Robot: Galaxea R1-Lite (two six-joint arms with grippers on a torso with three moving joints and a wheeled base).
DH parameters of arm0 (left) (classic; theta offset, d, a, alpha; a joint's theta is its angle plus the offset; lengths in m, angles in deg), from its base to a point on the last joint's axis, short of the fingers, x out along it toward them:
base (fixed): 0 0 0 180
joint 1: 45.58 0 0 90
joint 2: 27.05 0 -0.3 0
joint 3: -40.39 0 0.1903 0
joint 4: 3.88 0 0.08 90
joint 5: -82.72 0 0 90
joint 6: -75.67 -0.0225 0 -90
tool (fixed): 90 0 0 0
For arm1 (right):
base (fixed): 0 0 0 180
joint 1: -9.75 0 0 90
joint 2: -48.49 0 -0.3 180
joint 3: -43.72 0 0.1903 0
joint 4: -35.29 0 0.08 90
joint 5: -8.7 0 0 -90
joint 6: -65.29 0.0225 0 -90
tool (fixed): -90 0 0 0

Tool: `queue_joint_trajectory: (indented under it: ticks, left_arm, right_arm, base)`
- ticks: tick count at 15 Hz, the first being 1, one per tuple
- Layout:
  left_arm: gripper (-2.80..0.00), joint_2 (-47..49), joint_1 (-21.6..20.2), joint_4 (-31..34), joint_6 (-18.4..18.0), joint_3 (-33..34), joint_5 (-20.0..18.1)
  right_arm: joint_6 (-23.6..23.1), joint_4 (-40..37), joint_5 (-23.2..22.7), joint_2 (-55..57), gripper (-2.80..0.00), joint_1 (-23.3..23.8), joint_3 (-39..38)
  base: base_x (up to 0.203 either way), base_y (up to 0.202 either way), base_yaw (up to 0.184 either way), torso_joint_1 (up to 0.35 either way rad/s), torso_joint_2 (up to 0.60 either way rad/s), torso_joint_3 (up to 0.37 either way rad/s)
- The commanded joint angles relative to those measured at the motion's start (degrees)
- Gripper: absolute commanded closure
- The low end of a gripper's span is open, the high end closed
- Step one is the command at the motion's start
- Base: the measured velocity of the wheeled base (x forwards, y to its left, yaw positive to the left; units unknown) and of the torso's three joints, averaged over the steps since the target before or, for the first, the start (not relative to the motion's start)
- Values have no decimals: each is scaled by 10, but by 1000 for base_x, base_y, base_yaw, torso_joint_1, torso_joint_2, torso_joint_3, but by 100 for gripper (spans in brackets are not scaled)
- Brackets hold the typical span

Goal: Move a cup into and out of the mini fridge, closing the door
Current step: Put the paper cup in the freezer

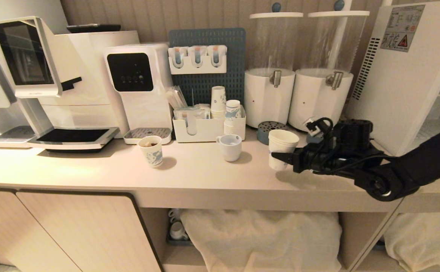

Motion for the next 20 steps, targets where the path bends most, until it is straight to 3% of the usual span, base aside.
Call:
queue_joint_trajectory:
  ticks: [1, 6, 10, 13, 15, 18, 20]
  left_arm:
    - [0, -2, 0, 0, 1, 23, 0]
    - [0, -2, 0, -1, 7, 23, 1]
    - [0, -2, 0, -1, 8, 23, 1]
    - [0, -2, 0, -1, 7, 23, 1]
    - [0, -2, 0, -1, 8, 23, 1]
    - [0, -2, 0, -1, 8, 23, 1]
    - [0, -2, 0, -1, 8, 23, 1]
  right_arm:
    - [0, -12, -11, -96, 0, 27, -26]
    - [11, -153, -46, -403, 0, 120, -96]
    - [36, -354, -46, -703, 0, 171, -119]
    - [64, -546, -43, -913, 0, 176, -104]
    - [75, -674, -39, -1010, 0, 144, -89]
    - [81, -744, 11, -1143, 0, 131, -121]
    - [89, -724, 126, -1173, 0, 127, -167]
  base:
    - [0, 0, 0, 0, 0, 0]
    - [0, 0, 0, 0, 0, 0]
    - [0, 0, 0, 0, 0, 0]
    - [0, 0, 0, 0, 0, 0]
    - [0, 0, 0, 0, 0, 0]
    - [0, 0, 0, 0, 0, 0]
    - [0, 0, 0, 0, 0, 0]
